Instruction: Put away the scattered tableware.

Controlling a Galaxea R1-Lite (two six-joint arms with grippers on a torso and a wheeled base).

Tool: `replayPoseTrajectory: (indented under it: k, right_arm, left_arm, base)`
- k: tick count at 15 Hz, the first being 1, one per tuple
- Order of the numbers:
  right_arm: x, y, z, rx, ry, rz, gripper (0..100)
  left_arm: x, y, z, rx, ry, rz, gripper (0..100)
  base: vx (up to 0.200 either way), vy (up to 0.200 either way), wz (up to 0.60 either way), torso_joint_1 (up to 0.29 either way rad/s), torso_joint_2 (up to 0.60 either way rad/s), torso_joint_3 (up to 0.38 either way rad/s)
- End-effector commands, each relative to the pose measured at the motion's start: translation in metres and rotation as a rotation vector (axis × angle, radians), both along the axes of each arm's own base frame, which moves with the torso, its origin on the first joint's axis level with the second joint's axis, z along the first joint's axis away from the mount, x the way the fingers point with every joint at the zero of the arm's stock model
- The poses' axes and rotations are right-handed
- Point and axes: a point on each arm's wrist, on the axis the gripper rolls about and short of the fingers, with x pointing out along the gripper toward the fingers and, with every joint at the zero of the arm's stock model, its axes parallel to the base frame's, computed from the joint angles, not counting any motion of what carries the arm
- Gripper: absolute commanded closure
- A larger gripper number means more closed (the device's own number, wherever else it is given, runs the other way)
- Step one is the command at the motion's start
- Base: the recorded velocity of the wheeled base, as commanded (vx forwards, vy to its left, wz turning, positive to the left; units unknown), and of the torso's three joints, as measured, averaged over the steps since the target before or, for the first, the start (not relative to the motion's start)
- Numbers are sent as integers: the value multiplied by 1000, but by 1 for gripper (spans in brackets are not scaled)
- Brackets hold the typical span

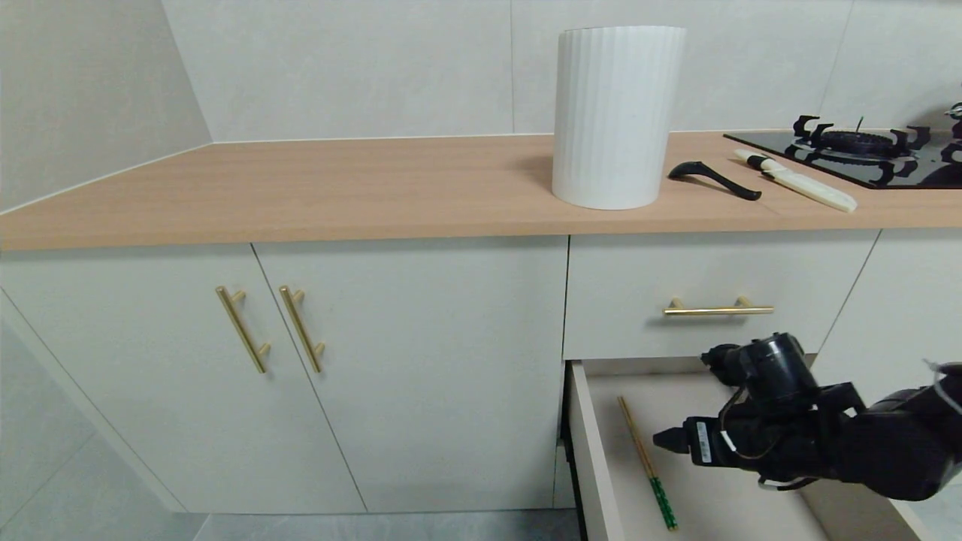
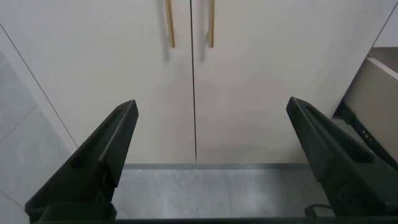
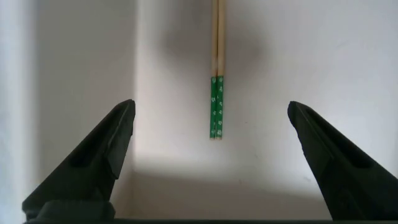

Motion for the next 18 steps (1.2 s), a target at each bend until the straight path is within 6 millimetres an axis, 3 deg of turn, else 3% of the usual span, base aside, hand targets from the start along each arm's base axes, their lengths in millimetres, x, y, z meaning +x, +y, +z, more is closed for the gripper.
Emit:
replayPoseTrajectory:
  k: [1, 6, 10, 18]
  right_arm:
    - [-24, -28, 69, 35, -200, -29, 0]
    - [-44, -59, 118, 45, -400, -96, 0]
    - [-44, -70, 125, 16, -433, -127, 0]
    - [-48, -71, 127, 11, -446, -120, 0]
  left_arm:
    - [0, 0, 0, -1, 0, 0, 0]
    - [0, 0, 0, -1, 0, 0, 0]
    - [0, 0, 0, -1, 0, 0, 0]
    - [0, 0, 0, -1, 0, 0, 0]
  base:
    - [0, 0, 0, 0, 0, 0]
    - [0, 0, 0, 0, 0, 0]
    - [0, 0, 0, 0, 0, 0]
    - [0, 0, 0, 0, 0, 0]
